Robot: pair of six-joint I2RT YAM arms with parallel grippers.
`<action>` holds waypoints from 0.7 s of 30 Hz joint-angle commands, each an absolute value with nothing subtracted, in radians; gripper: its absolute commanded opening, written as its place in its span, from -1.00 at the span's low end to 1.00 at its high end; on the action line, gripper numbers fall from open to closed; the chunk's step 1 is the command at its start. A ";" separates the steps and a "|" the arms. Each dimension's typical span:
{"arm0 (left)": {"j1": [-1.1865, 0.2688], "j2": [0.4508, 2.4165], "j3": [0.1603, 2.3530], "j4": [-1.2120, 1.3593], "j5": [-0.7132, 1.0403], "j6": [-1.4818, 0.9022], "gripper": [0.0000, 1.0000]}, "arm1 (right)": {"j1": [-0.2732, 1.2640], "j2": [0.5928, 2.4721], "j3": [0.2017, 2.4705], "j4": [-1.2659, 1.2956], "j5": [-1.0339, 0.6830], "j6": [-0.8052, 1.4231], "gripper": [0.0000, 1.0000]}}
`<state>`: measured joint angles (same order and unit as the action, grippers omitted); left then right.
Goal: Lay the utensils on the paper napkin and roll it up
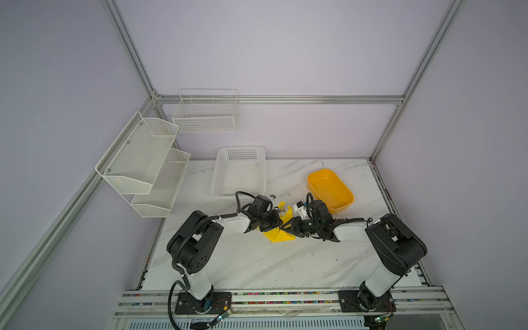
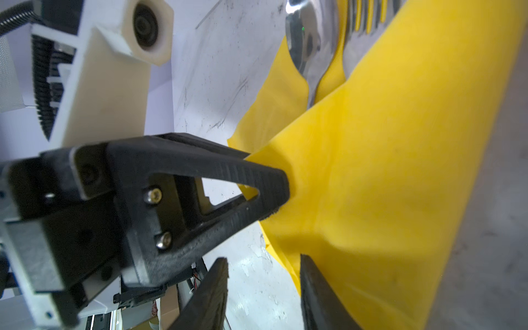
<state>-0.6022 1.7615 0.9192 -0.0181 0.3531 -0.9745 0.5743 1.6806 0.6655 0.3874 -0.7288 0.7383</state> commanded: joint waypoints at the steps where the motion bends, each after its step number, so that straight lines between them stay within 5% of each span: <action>1: -0.598 1.730 0.987 -0.005 0.352 -0.954 -0.81 | 0.578 1.627 0.689 0.307 -0.664 0.709 -0.15; 12: -0.609 1.665 0.910 0.020 0.322 -0.968 -0.83 | 0.512 1.503 0.663 0.126 -0.351 0.750 -0.22; 21: -0.620 1.659 0.856 0.028 0.297 -0.984 -0.86 | 0.508 1.582 0.698 0.086 -0.411 0.711 -0.30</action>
<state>-0.6113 1.6863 0.8974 0.0010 0.3122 -0.9779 0.5087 1.5513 0.6743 0.1284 -0.3965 0.7349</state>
